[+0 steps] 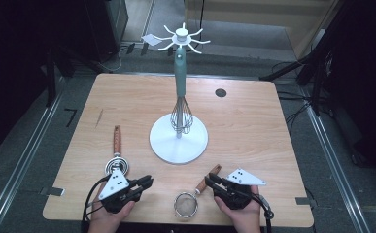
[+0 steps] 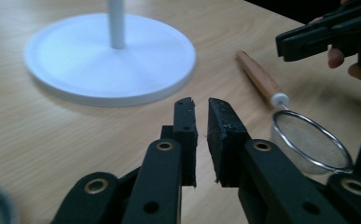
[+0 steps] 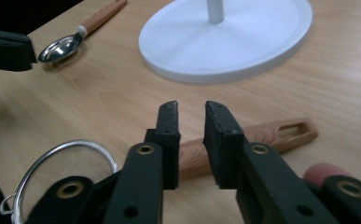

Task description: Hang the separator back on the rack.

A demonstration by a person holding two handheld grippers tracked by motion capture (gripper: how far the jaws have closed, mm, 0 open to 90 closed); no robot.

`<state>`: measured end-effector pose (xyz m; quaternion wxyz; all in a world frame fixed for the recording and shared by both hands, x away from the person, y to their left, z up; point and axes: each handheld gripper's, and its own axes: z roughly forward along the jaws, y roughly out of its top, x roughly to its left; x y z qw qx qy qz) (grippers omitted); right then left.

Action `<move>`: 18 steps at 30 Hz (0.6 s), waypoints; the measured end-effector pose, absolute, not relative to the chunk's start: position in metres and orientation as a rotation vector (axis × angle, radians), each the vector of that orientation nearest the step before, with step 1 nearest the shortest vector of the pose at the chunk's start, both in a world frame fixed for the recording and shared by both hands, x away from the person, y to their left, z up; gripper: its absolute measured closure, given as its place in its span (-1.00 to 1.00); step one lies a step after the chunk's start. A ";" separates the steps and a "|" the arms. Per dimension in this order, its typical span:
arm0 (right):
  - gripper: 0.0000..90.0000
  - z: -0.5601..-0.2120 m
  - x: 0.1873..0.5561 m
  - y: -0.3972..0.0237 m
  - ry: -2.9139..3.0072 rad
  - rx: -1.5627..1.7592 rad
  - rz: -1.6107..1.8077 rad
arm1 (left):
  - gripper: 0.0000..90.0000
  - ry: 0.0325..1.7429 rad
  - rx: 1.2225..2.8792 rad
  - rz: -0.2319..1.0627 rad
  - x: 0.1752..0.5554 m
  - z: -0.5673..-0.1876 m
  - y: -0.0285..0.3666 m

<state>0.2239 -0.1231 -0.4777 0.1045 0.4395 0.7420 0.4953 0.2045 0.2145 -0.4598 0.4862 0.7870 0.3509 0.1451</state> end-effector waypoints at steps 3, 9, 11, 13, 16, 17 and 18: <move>0.88 -0.483 0.218 -0.120 2.229 1.295 1.462 | 0.93 0.845 1.949 0.306 0.206 -0.463 0.203; 0.99 -0.486 0.207 -0.111 2.294 1.288 1.507 | 0.99 0.792 2.029 0.223 0.204 -0.468 0.184; 1.00 -0.487 0.202 -0.102 2.330 1.246 1.484 | 0.98 0.787 2.028 0.203 0.204 -0.469 0.184; 1.00 -0.489 0.202 -0.098 2.348 1.231 1.468 | 0.97 0.783 2.022 0.187 0.204 -0.469 0.183; 1.00 -0.492 0.203 -0.097 2.350 1.227 1.439 | 0.97 0.772 2.027 0.181 0.204 -0.470 0.181; 1.00 -0.493 0.203 -0.097 2.348 1.222 1.427 | 0.96 0.769 2.030 0.175 0.204 -0.470 0.180; 1.00 -0.493 0.203 -0.097 2.348 1.222 1.427 | 0.96 0.769 2.030 0.175 0.204 -0.470 0.180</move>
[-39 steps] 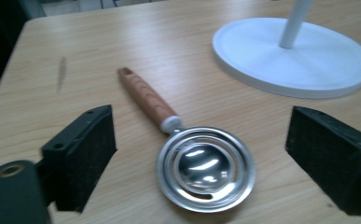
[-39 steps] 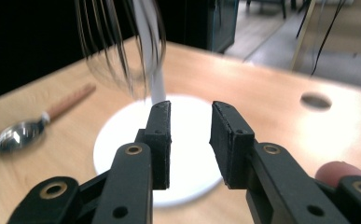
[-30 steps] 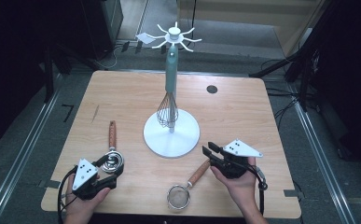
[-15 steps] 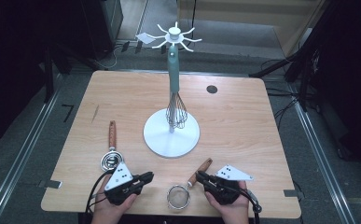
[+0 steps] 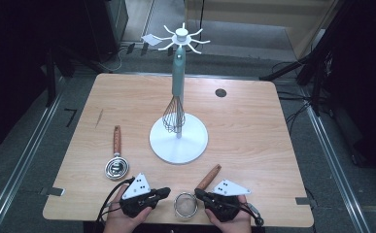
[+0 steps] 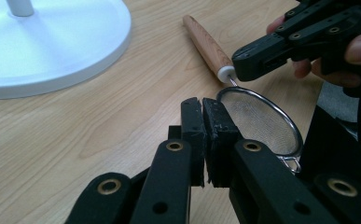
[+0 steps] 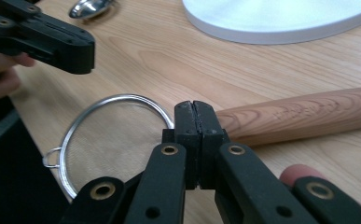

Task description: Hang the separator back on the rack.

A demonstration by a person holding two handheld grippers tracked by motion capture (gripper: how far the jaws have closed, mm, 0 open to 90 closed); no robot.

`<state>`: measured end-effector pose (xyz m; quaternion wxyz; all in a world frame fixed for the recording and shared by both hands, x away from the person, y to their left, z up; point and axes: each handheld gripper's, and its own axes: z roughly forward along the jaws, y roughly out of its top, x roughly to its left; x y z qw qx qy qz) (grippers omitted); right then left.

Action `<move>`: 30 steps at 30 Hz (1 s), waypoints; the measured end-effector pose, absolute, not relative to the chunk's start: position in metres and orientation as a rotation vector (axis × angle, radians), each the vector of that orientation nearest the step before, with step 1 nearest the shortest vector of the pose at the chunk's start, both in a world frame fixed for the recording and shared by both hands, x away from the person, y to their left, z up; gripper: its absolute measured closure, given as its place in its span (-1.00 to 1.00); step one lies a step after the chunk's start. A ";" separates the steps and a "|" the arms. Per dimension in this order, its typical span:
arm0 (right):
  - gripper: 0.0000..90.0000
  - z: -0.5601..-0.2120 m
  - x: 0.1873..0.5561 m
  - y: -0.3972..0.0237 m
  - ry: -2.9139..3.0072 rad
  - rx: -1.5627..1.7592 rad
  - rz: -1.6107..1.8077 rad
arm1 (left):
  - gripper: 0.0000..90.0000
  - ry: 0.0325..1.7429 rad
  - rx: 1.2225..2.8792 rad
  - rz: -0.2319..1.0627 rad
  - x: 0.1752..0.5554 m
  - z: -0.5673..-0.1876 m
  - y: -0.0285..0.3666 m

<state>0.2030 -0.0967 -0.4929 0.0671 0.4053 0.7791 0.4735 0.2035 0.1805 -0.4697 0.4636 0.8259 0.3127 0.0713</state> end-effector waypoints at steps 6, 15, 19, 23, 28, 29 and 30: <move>1.00 -0.497 0.206 -0.100 2.336 1.230 1.380 | 0.92 0.756 2.051 0.147 0.203 -0.474 0.174; 1.00 -0.498 0.210 -0.103 2.322 1.277 1.390 | 0.89 0.757 2.086 0.098 0.202 -0.481 0.164; 1.00 -0.500 0.212 -0.104 2.322 1.280 1.387 | 0.89 0.755 2.098 0.082 0.203 -0.483 0.161; 1.00 -0.500 0.213 -0.106 2.303 1.309 1.375 | 0.88 0.753 2.102 0.073 0.201 -0.485 0.155; 1.00 -0.499 0.214 -0.112 2.279 1.333 1.371 | 0.88 0.737 2.111 0.062 0.201 -0.486 0.144; 1.00 -0.499 0.214 -0.112 2.279 1.333 1.371 | 0.88 0.737 2.111 0.062 0.201 -0.486 0.144; 1.00 -0.499 0.214 -0.114 2.273 1.340 1.370 | 0.88 0.735 2.115 0.061 0.201 -0.486 0.142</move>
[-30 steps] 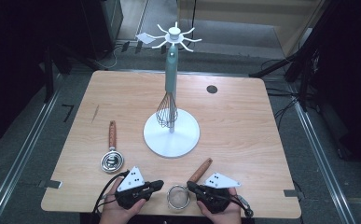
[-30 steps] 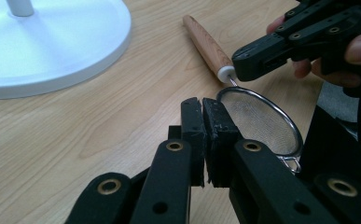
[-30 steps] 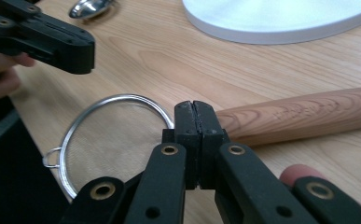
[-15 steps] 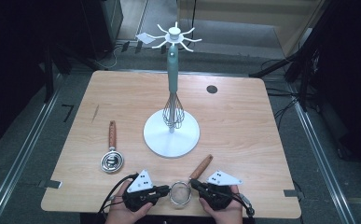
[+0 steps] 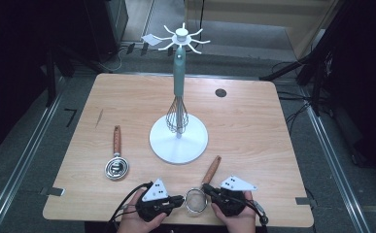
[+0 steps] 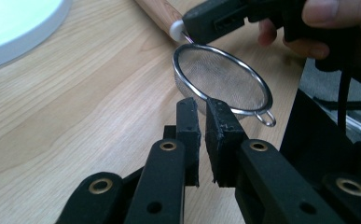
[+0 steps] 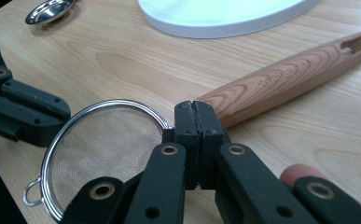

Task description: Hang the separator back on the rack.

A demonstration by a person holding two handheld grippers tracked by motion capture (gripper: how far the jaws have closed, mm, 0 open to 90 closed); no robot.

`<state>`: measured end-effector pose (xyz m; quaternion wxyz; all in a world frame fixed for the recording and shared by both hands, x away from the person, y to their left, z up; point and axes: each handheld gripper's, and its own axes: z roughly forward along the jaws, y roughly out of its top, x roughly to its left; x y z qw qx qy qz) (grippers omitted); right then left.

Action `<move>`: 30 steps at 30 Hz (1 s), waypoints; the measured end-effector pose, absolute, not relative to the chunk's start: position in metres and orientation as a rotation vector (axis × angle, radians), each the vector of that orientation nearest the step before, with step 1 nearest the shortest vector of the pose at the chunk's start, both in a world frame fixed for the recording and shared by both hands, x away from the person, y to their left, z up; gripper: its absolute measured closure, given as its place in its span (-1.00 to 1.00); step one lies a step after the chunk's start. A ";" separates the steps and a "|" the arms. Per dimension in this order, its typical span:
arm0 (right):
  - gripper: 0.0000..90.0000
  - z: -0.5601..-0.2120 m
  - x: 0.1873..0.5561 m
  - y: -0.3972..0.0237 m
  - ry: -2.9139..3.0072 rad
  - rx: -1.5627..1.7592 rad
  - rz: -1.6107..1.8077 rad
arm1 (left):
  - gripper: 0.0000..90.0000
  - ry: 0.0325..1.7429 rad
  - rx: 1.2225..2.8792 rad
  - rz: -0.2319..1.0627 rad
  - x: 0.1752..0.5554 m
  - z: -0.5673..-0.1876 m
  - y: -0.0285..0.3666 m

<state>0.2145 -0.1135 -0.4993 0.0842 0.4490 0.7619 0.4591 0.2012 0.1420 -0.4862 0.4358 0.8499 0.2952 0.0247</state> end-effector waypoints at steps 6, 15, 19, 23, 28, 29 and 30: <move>0.95 -0.500 0.215 -0.122 2.255 1.380 1.360 | 0.87 0.713 2.126 0.055 0.202 -0.487 0.130; 0.85 -0.499 0.219 -0.134 2.238 1.458 1.356 | 0.86 0.689 2.140 0.030 0.202 -0.490 0.108; 0.82 -0.496 0.222 -0.138 2.220 1.465 1.335 | 0.85 0.693 2.139 0.021 0.203 -0.492 0.096; 0.81 -0.491 0.221 -0.140 2.199 1.471 1.333 | 0.84 0.702 2.133 0.020 0.204 -0.493 0.088; 1.00 -0.484 0.214 -0.144 2.205 1.523 1.356 | 0.79 0.697 2.141 0.059 0.203 -0.490 0.094; 1.00 -0.484 0.213 -0.144 2.215 1.525 1.353 | 0.78 0.706 2.129 0.070 0.204 -0.486 0.099; 1.00 -0.485 0.210 -0.143 2.228 1.523 1.352 | 0.74 0.713 2.117 0.083 0.205 -0.482 0.105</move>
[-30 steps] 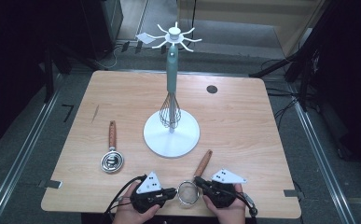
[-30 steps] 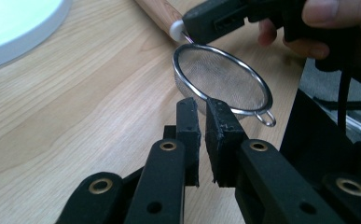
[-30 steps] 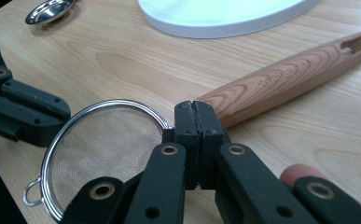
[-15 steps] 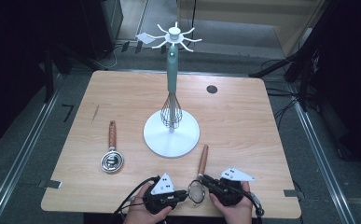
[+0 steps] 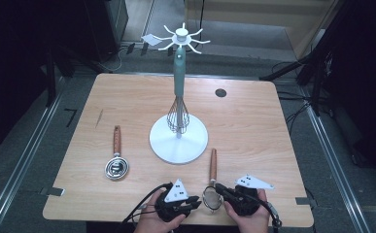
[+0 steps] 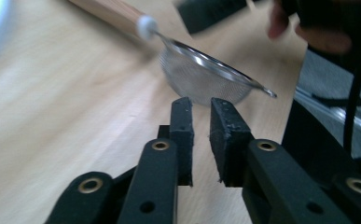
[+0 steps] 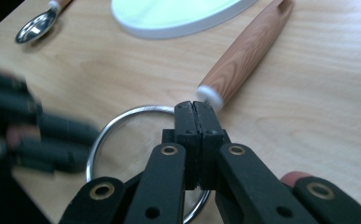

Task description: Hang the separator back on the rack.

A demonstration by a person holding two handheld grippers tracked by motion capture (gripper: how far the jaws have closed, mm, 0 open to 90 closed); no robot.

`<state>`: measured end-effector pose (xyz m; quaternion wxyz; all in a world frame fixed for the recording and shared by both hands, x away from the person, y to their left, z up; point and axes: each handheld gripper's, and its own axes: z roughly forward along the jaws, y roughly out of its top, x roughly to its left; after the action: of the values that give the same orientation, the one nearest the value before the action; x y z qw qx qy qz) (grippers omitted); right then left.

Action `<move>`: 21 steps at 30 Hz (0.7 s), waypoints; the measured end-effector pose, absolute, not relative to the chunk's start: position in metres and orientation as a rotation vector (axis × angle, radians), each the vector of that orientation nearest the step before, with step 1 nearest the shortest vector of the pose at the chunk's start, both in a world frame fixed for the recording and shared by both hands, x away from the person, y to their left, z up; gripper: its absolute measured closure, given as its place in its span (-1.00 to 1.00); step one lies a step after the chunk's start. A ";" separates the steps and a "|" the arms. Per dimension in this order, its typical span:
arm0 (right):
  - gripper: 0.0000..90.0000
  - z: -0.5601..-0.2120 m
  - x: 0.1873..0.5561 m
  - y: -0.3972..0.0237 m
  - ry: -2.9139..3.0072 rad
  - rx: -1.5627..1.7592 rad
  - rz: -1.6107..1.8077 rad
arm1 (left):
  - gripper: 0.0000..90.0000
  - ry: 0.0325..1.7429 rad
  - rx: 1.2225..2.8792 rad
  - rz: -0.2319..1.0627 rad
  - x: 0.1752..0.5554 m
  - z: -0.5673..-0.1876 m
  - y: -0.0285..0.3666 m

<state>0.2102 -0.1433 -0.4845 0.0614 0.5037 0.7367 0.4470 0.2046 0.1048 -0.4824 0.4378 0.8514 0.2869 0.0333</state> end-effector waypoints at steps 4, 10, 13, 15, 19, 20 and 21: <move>1.00 -0.486 0.205 -0.132 2.297 1.485 1.347 | 0.38 0.768 2.023 0.156 0.206 -0.470 0.135; 1.00 -0.487 0.202 -0.120 2.340 1.431 1.328 | -0.29 1.009 1.880 0.397 0.217 -0.451 0.210; 1.00 -0.484 0.201 -0.120 2.313 1.422 1.326 | -0.52 1.148 1.806 0.475 0.224 -0.448 0.251; 1.00 -0.475 0.203 -0.125 2.250 1.433 1.360 | -0.63 1.250 1.776 0.520 0.228 -0.453 0.284; 1.00 -0.469 0.204 -0.124 2.229 1.424 1.391 | -0.75 1.349 1.766 0.594 0.230 -0.461 0.316; 1.00 -0.468 0.203 -0.123 2.232 1.417 1.405 | -0.82 1.371 1.762 0.611 0.230 -0.463 0.325; 1.00 -0.467 0.202 -0.120 2.240 1.408 1.415 | -0.89 1.391 1.751 0.611 0.232 -0.464 0.337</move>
<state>0.2016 -0.1203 -0.4668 0.0707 0.4682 0.7446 0.4704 0.2317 0.3370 -0.4642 0.4001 0.6921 0.5501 0.2416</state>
